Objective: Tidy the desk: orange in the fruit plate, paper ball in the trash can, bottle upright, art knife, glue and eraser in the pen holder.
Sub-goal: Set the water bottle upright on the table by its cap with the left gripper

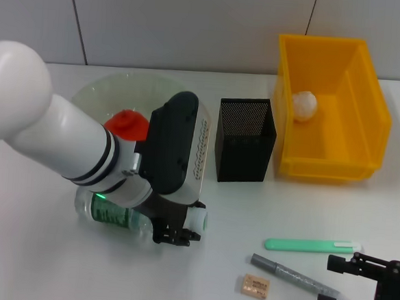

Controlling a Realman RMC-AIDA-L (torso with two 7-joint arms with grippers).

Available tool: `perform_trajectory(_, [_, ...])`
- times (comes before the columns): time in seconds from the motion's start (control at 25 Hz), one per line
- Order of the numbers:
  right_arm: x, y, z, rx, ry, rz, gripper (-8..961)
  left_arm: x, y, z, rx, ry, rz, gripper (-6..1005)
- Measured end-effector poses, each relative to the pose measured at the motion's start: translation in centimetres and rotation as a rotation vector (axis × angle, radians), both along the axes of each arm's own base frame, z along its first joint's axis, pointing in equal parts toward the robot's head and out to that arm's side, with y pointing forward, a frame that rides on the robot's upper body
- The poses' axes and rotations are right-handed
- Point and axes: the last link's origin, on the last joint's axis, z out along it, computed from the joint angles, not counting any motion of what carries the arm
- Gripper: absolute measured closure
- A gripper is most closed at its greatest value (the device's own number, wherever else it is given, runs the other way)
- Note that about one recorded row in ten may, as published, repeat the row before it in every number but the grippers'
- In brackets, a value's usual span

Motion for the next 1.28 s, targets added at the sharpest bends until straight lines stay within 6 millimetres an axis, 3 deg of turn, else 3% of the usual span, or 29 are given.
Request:
perform_trajectory(0.16, [0.0,0.0,0.1,-0.002,0.0,-0.001,255,0.6,-0.4,0.4,-0.005,-0.012,-0.002,548])
perform_trajectory(0.24, [0.0,0.0,0.1,-0.003,0.001,0.0,255,1.6,-0.8,1.9,-0.016,-0.054,0.061,548])
perform_trajectory(0.32, [0.0,0.0,0.1,-0.003,0.001,0.002,255,1.6,-0.8,1.9,-0.016,-0.054,0.061,548])
perform_trajectory(0.4, [-0.1,0.2,0.1,-0.004,0.002,0.008,255,2.0,-1.0,3.6,-0.03,-0.136,0.128,549])
perform_trajectory(0.52, [-0.2,0.3,0.2,-0.006,0.003,0.01,255,1.9,-1.2,4.0,-0.031,-0.15,0.136,549])
perform_trajectory(0.6, [-0.4,0.6,0.3,-0.011,0.005,0.011,255,2.1,-1.7,5.4,-0.022,-0.199,0.144,549])
perform_trajectory(0.64, [-0.4,0.6,0.3,-0.011,0.005,0.011,255,2.1,-2.1,6.3,-0.015,-0.23,0.152,549])
perform_trajectory(0.92, [-1.1,1.4,0.2,-0.027,0.009,0.025,255,1.8,-2.2,6.9,-0.002,-0.259,0.171,549])
perform_trajectory(1.0, [-1.2,1.6,0.2,-0.03,0.011,0.027,255,1.3,-1.9,9.1,0.027,-0.387,0.27,549])
perform_trajectory(1.28, [-1.3,1.7,0.2,-0.035,0.014,0.024,254,0.3,-2.1,11.1,0.062,-0.501,0.322,550])
